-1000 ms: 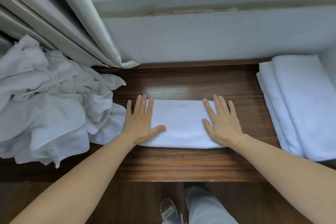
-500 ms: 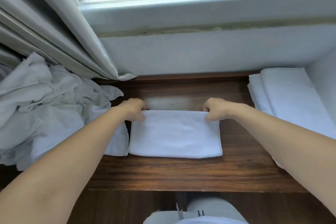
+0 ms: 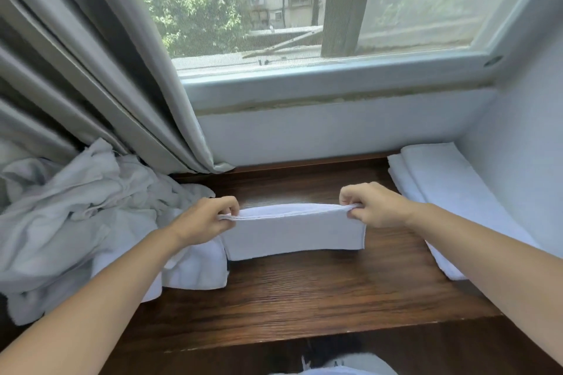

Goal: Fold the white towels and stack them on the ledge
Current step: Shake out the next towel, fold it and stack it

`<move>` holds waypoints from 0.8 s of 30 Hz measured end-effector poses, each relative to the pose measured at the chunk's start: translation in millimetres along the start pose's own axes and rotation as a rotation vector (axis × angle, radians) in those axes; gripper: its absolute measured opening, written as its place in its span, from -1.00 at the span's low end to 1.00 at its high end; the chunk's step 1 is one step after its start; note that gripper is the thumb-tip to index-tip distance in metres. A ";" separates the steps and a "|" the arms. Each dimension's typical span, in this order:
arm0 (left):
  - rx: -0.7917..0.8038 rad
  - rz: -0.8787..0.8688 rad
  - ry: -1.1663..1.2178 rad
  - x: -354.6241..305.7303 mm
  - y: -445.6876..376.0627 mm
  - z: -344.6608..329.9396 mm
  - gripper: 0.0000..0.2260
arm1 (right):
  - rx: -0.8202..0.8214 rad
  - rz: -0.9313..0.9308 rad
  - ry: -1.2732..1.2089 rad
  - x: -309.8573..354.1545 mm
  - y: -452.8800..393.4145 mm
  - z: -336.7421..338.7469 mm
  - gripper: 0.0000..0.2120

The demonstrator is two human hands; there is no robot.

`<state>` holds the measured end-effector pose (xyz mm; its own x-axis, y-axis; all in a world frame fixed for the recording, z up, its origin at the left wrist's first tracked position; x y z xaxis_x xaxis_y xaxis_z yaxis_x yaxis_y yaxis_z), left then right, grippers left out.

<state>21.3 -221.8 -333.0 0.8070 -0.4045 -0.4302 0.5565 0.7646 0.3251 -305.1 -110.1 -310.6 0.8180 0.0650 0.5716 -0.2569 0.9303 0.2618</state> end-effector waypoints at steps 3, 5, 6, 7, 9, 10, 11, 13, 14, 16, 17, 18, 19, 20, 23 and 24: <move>-0.032 0.027 0.005 4.8 11.8 7.0 -0.89 | -0.046 0.008 0.014 15.8 12.0 2.4 -0.86; -0.050 0.013 0.026 5.4 18.5 12.6 -0.88 | -0.054 0.007 0.042 25.9 19.7 1.1 -0.81; -0.056 -0.001 0.033 5.1 22.0 15.4 -0.88 | -0.052 0.004 0.059 31.1 24.0 -0.3 -0.77; -0.058 -0.018 0.037 4.5 25.3 17.8 -0.88 | -0.047 -0.002 0.074 35.6 28.6 -2.4 -0.73; -0.055 -0.050 0.037 2.9 31.9 21.9 -0.88 | -0.028 -0.018 0.090 43.9 38.5 -8.3 -0.66; -0.055 -0.063 0.041 1.2 35.4 23.6 -0.89 | -0.019 -0.025 0.093 47.7 43.7 -11.6 -0.62; -0.058 -0.074 0.044 0.5 38.4 24.7 -0.89 | -0.010 -0.028 0.094 50.0 48.7 -15.8 -0.59; -0.069 -0.094 0.040 -2.8 44.2 26.3 -0.90 | 0.017 -0.028 0.085 54.1 57.7 -26.2 -0.56; -0.074 -0.104 0.039 -4.4 46.3 26.5 -0.91 | 0.037 -0.030 0.079 56.1 62.2 -32.7 -0.56; -0.072 -0.117 0.032 -6.2 48.7 25.5 -0.91 | 0.080 -0.042 0.068 60.1 72.4 -44.8 -0.60; -0.064 -0.118 0.026 -6.6 49.1 24.1 -0.90 | 0.092 -0.052 0.060 61.3 77.5 -49.0 -0.66; -0.058 -0.121 0.015 -7.6 49.8 22.9 -0.89 | 0.093 -0.060 0.049 62.1 82.6 -51.1 -0.73; -0.056 -0.118 0.003 -8.7 49.7 22.0 -0.87 | 0.083 -0.074 0.039 61.3 87.2 -51.5 -0.79; -0.054 -0.115 -0.005 -10.4 49.3 21.4 -0.85 | 0.061 -0.094 0.034 58.5 91.3 -50.4 -0.82; -0.032 -0.109 0.008 -23.5 44.7 20.1 -0.80 | -0.043 -0.161 0.016 42.2 103.8 -44.2 -0.82; -0.024 -0.107 0.013 -29.7 41.3 20.0 -0.79 | -0.076 -0.177 0.021 37.5 108.1 -41.3 -0.82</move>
<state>24.3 -188.2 -290.0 0.7405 -0.4784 -0.4720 0.6346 0.7289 0.2568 -281.0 7.8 -293.1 0.8579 -0.0952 0.5050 -0.0693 0.9523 0.2972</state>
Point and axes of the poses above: each hand's wrist, its own y-axis away from the middle knuckle, its own z-axis out of the back of the hand, x = y × z, the point moved 7 cm from there along -y, towards the middle knuckle, and after that the axes turned 11 degrees about z, right-handed, at the moved point
